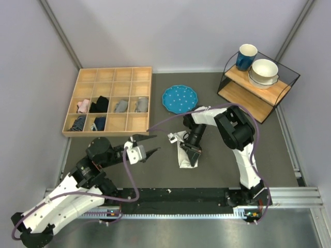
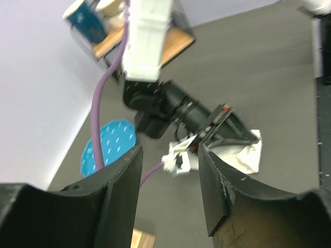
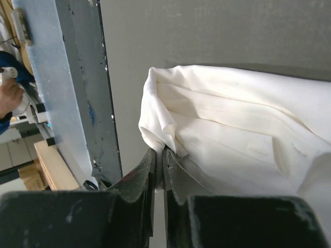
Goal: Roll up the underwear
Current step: Roll the underwear to the center of the board.
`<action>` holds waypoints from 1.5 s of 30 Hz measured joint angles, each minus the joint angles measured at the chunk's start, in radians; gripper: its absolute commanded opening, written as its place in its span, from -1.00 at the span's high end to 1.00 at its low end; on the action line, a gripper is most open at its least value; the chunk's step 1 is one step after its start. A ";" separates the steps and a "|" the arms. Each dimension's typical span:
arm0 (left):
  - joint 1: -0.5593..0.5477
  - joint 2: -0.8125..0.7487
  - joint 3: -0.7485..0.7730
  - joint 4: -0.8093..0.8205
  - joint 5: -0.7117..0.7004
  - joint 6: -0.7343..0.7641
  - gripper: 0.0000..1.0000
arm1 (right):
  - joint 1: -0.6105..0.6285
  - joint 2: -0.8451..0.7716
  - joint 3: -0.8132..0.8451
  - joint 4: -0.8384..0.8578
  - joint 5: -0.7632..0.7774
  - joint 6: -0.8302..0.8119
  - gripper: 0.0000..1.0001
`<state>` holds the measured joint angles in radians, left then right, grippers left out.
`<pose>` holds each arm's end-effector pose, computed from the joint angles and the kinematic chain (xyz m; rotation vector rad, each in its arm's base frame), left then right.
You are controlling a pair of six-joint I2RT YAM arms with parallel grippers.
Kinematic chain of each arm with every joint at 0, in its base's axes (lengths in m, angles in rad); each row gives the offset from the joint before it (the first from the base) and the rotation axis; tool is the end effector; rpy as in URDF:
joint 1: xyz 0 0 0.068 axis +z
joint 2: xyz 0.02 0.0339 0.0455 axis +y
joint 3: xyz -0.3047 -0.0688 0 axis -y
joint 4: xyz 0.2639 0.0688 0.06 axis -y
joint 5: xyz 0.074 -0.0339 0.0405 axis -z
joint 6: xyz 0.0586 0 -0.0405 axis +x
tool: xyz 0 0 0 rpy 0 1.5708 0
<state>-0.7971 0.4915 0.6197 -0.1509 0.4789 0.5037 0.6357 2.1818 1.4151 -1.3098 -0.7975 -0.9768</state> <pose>0.0725 -0.1129 0.3477 1.2568 1.0292 -0.6074 0.2735 0.2539 0.1227 1.6445 -1.9611 -1.1680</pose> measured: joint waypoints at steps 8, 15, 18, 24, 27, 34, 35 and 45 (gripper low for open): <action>-0.003 0.035 0.034 -0.050 -0.072 0.002 -0.15 | -0.032 0.008 0.008 -0.019 -0.013 -0.011 0.88; -0.224 0.315 0.041 -0.033 -0.013 0.063 -0.11 | -0.037 0.022 0.015 -0.024 -0.018 -0.011 0.88; -0.352 0.504 0.041 -0.036 -0.056 0.095 -0.09 | -0.037 0.023 0.019 -0.026 -0.018 -0.012 0.88; -0.466 0.793 0.041 0.002 -0.184 0.147 -0.09 | -0.037 0.029 0.026 -0.032 -0.019 -0.016 0.88; -0.471 0.897 0.058 0.023 -0.248 0.170 -0.08 | -0.037 0.031 0.027 -0.033 -0.020 -0.017 0.87; -0.471 1.037 0.127 0.094 -0.390 0.196 -0.09 | -0.038 0.031 0.027 -0.034 -0.020 -0.018 0.87; -0.471 1.039 0.127 0.106 -0.401 0.198 -0.09 | -0.038 0.031 0.027 -0.034 -0.020 -0.018 0.86; -0.468 1.108 0.137 0.164 -0.485 0.203 0.07 | -0.038 0.031 0.027 -0.034 -0.020 -0.019 0.85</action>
<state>-1.2652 1.5993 0.7567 0.0135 -0.0063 0.7067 0.5980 2.2124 1.4418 -1.3437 -0.8173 -0.9955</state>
